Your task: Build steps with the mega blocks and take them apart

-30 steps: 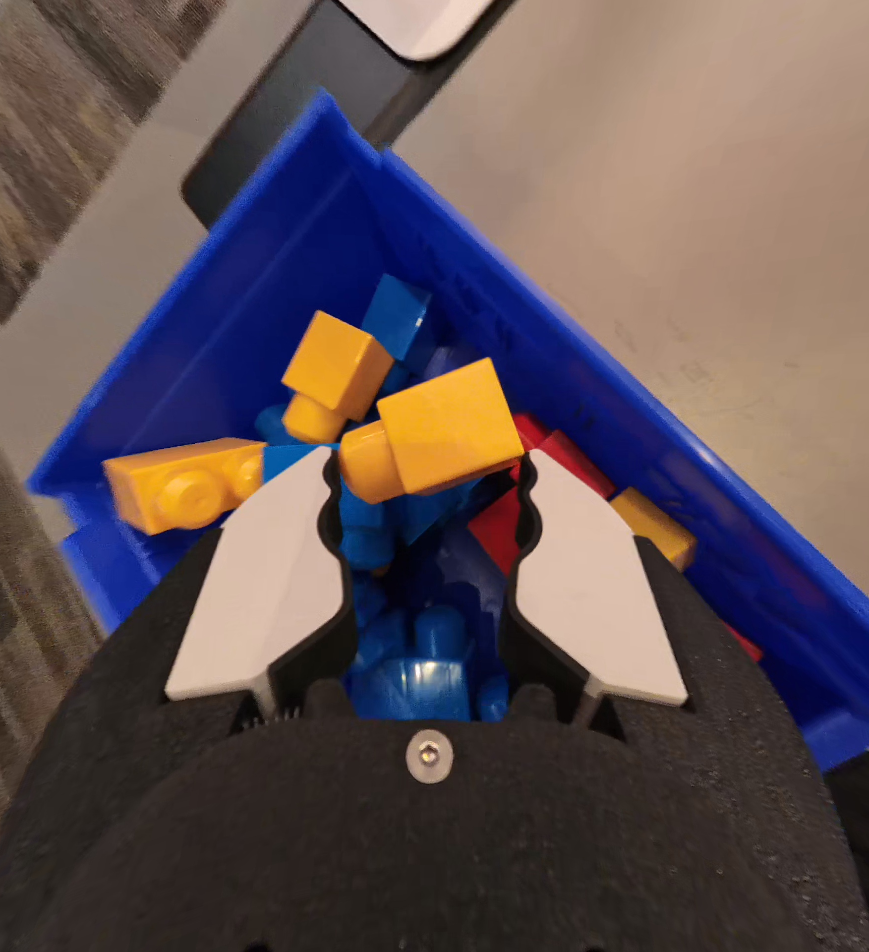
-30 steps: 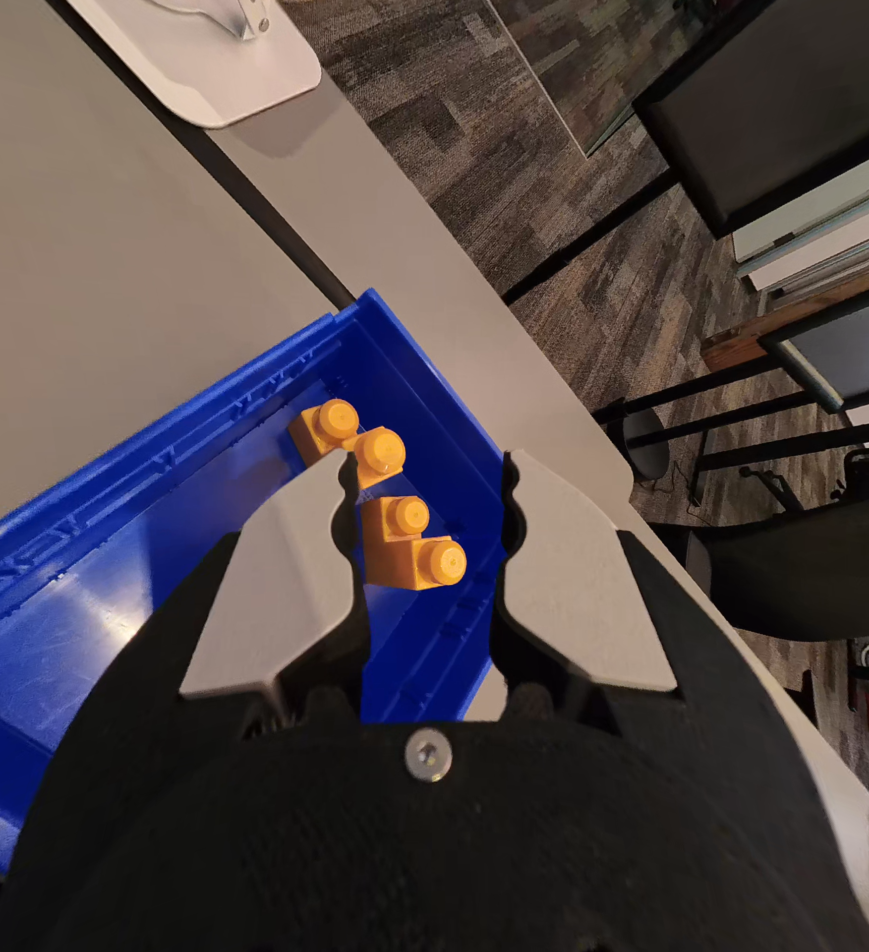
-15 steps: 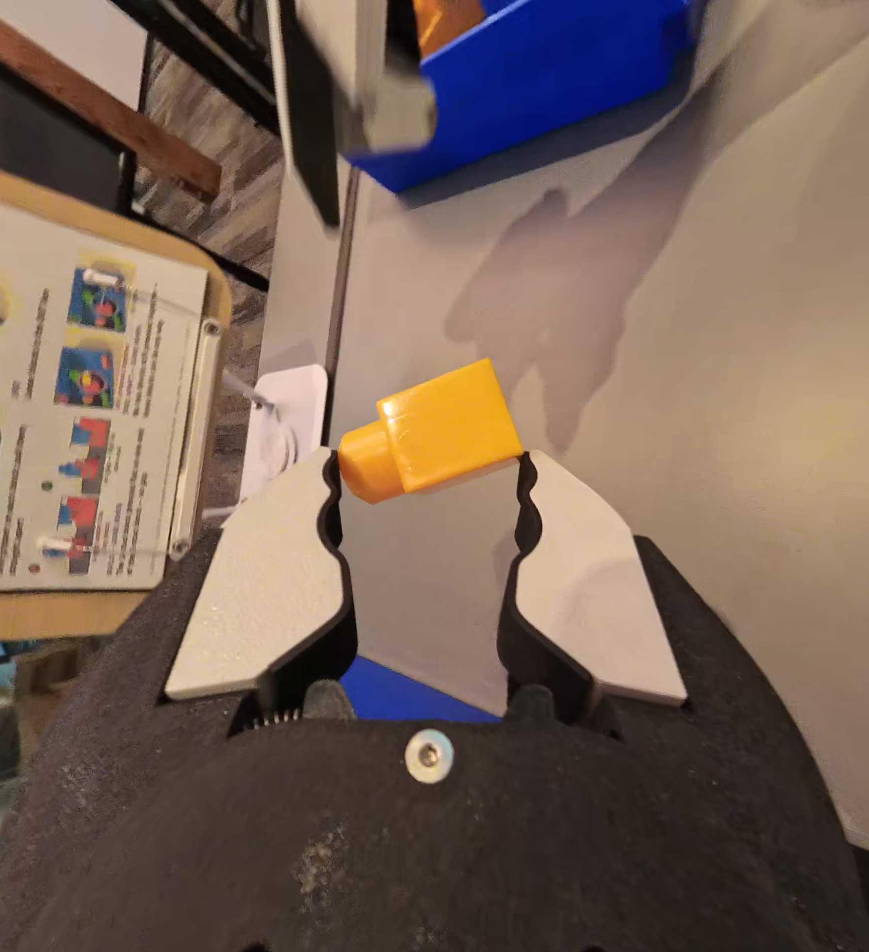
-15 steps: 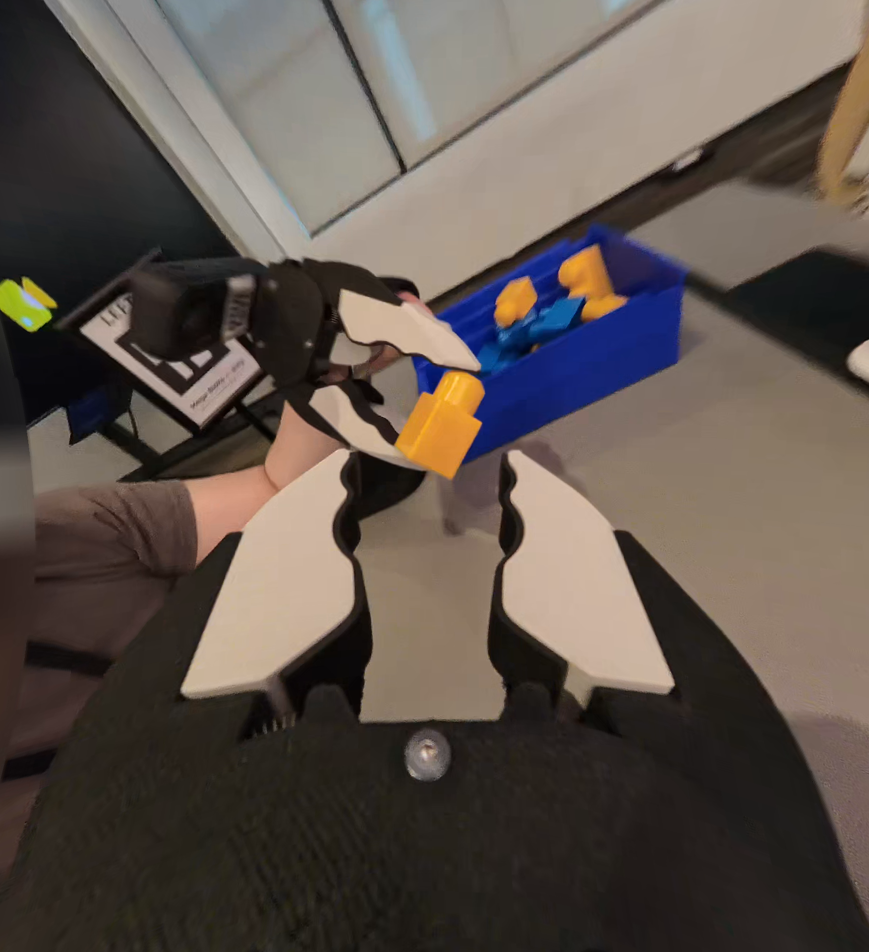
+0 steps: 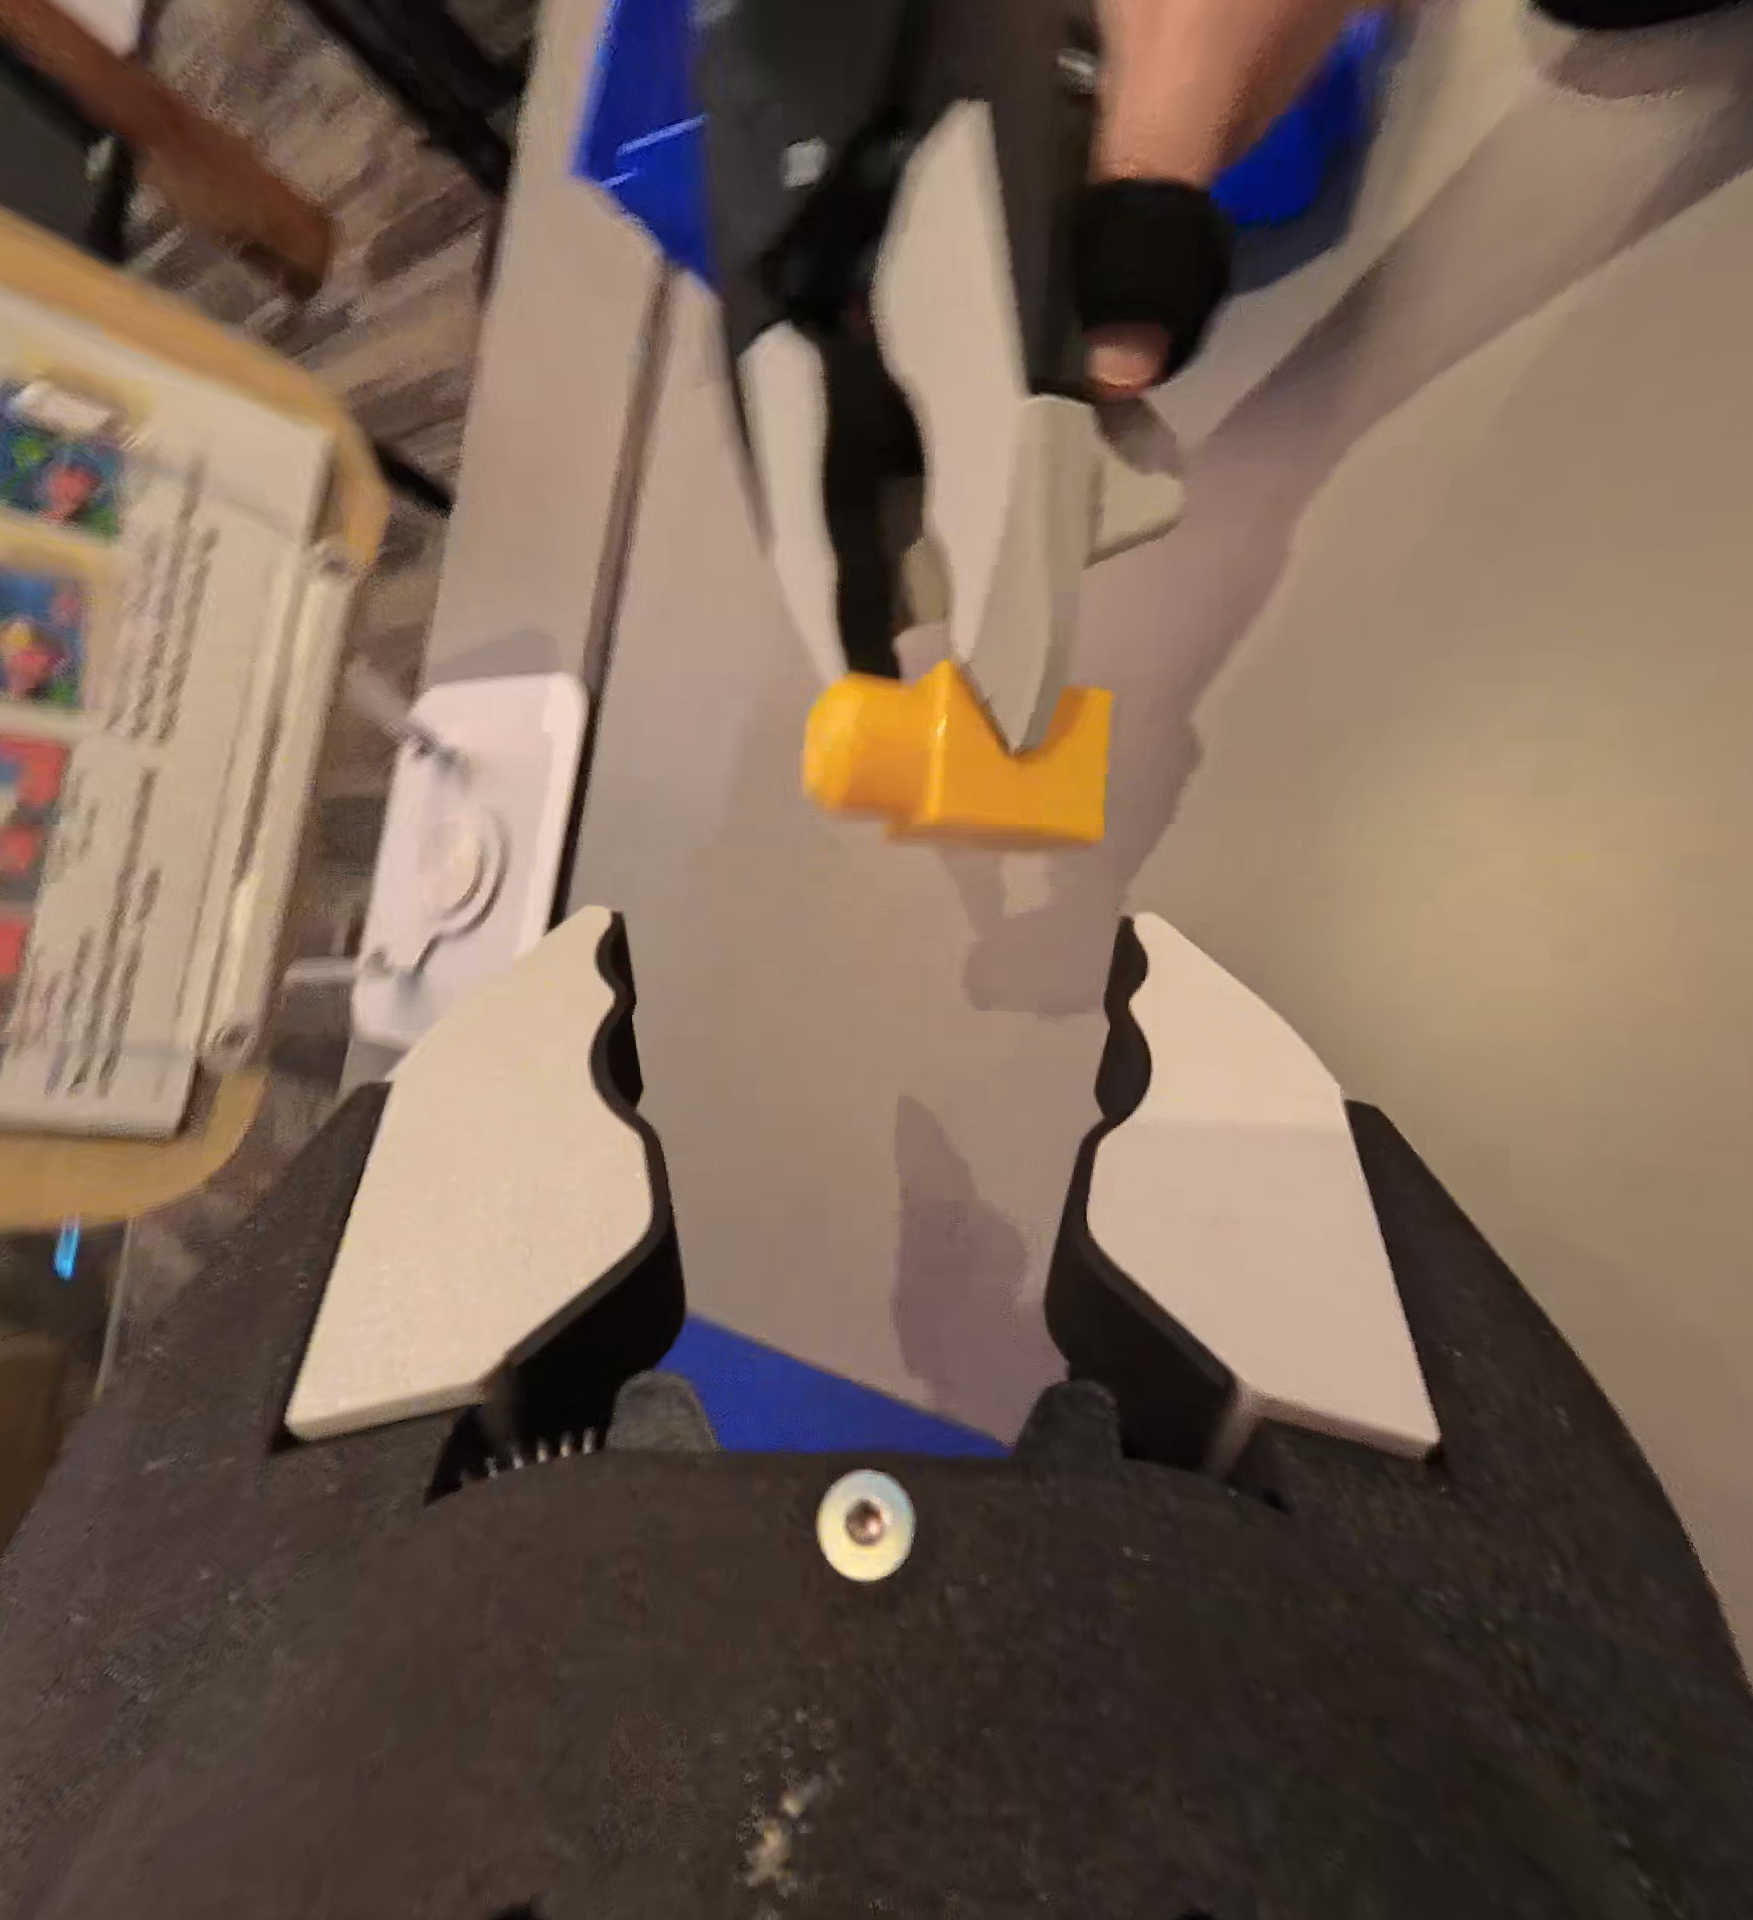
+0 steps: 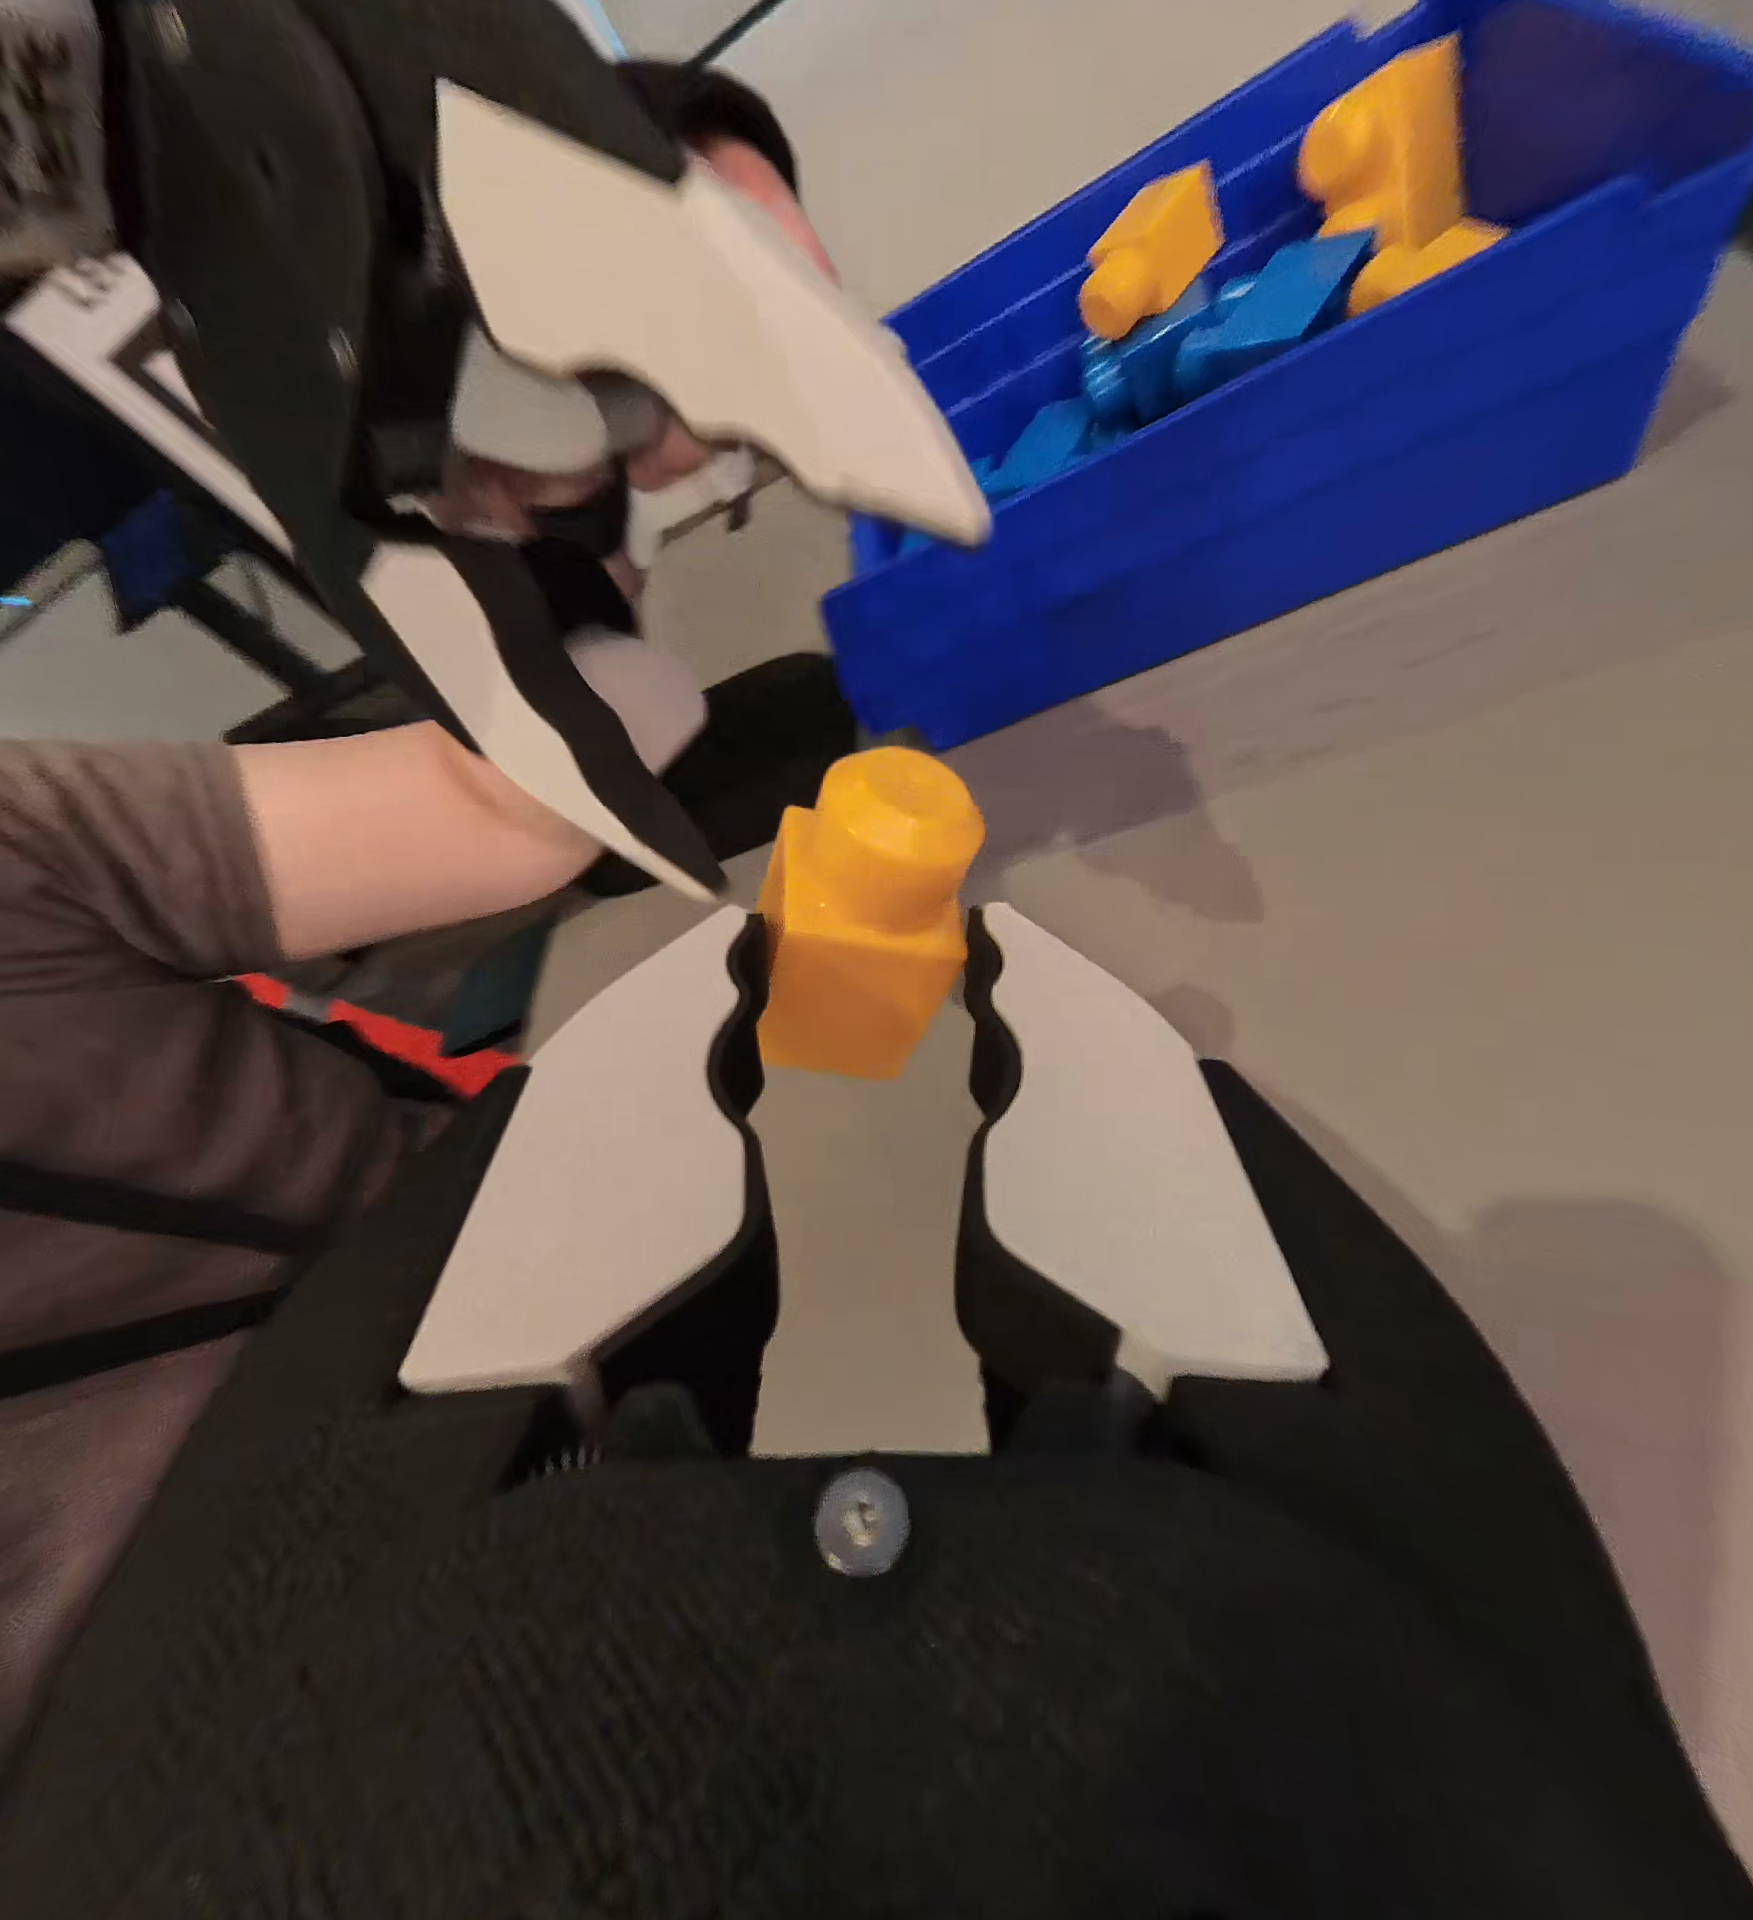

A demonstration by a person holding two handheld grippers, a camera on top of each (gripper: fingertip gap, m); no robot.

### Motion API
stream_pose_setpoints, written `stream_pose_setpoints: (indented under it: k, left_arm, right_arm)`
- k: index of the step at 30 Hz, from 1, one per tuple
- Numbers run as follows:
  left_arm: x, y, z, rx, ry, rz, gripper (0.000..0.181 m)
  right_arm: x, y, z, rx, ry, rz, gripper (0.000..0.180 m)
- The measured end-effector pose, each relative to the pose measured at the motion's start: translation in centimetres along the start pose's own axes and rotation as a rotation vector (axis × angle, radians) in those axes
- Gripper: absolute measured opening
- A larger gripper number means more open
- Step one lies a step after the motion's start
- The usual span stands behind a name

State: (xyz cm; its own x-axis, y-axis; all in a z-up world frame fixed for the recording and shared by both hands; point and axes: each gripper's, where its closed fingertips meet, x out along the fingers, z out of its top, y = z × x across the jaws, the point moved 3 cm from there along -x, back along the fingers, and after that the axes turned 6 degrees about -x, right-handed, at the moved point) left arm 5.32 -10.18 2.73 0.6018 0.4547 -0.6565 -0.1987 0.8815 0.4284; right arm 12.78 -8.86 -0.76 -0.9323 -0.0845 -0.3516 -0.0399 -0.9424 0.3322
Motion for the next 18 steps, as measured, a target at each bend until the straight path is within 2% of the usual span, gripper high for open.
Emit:
stream_pose_setpoints:
  k: [2, 5, 7, 9, 11, 14, 18]
  left_arm:
    - [-2.9, 3.3, -2.0, -0.13, -0.032, 0.098, 0.088]
    - [-8.3, 8.7, -6.8, -0.406, -0.096, 0.313, 0.079]
    - [-11.3, 11.5, -11.9, -0.592, -0.026, 0.491, 0.076]
    - [-12.9, 12.3, -16.3, -0.714, 0.066, 0.56, 0.083]
    - [-12.9, 12.0, -18.7, -0.74, 0.103, 0.528, 0.081]
    - [-11.5, 11.4, -20.0, -0.73, 0.124, 0.451, 0.074]
    - [-7.9, 11.3, -21.3, -0.61, 0.256, 0.414, 0.077]
  right_arm:
    - [-0.2, -3.0, -0.2, -0.074, -0.056, -0.197, 0.037]
    - [-0.9, -7.7, -1.9, -0.169, -0.062, -0.51, 0.037]
    - [-1.2, -10.0, -3.5, -0.21, -0.017, -0.648, 0.037]
    - [-1.0, -11.3, -4.8, -0.214, 0.014, -0.698, 0.038]
    - [-0.7, -12.2, -5.8, -0.201, 0.034, -0.703, 0.038]
    - [-0.5, -13.3, -7.2, -0.21, 0.088, -0.71, 0.038]
    - [-0.3, -13.2, -7.6, -0.268, 0.144, -0.716, 0.037]
